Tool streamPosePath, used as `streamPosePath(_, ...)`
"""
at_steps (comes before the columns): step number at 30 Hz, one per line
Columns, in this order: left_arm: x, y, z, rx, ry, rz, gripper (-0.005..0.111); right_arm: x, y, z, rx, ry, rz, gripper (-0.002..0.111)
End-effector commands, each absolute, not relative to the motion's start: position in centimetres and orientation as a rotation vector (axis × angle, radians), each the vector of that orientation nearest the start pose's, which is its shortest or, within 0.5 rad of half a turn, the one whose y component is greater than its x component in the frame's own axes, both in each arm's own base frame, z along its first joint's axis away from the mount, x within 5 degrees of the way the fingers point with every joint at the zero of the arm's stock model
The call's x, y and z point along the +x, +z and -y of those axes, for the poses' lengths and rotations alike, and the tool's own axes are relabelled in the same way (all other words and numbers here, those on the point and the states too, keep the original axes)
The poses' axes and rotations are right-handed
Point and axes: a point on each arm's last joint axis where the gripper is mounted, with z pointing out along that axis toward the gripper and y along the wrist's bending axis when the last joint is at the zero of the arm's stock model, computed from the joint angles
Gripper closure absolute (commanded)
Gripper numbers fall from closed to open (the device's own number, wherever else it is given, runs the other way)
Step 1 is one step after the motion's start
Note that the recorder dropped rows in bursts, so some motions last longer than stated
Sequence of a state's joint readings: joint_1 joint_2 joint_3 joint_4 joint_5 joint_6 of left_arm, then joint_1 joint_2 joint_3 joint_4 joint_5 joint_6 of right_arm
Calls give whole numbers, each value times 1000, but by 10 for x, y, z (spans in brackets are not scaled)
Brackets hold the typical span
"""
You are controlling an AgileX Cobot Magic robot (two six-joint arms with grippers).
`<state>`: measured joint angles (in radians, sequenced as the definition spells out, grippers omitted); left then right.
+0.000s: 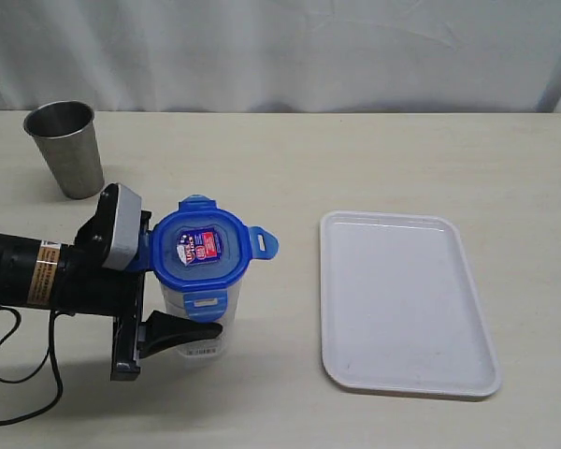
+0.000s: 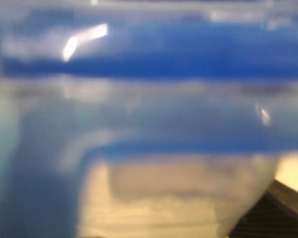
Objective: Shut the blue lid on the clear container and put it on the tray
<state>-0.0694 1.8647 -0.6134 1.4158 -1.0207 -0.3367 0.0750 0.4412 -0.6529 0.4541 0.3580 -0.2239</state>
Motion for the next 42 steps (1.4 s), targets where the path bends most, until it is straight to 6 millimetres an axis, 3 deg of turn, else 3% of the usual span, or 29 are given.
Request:
streamPosePath(1, 267, 127, 94, 1282, -708, -1608, 107, 120, 394, -37, -178, 424, -1841, 82)
streamPosePath(7, 267, 127, 94, 1275, -711, -1604, 107, 179, 407, -59, -463, 559, -2022, 82)
streamPosePath(12, 267, 127, 94, 1273, -709, -1603, 107, 218, 385, -83, -651, 882, -2128, 82)
streamPosePath(14, 267, 127, 94, 1273, -709, -1603, 107, 228, 371, -94, -732, 903, -2167, 82)
streamPosePath(19, 267, 127, 94, 1274, -706, -1607, 107, 240, 335, -138, -915, 848, -2273, 71)
streamPosePath(25, 267, 127, 94, 1275, -704, -1609, 107, 253, 313, -176, -785, 691, -2316, 69)
streamPosePath(31, 269, 127, 94, 1254, -696, -1618, 107, 253, 298, -211, -826, 735, -2389, 69)
streamPosePath(36, 269, 127, 94, 1256, -697, -1617, 107, 269, 285, -218, -777, 677, -2463, 69)
streamPosePath(42, 269, 127, 94, 1251, -697, -1617, 107, 272, 270, -222, -757, 703, -2555, 69)
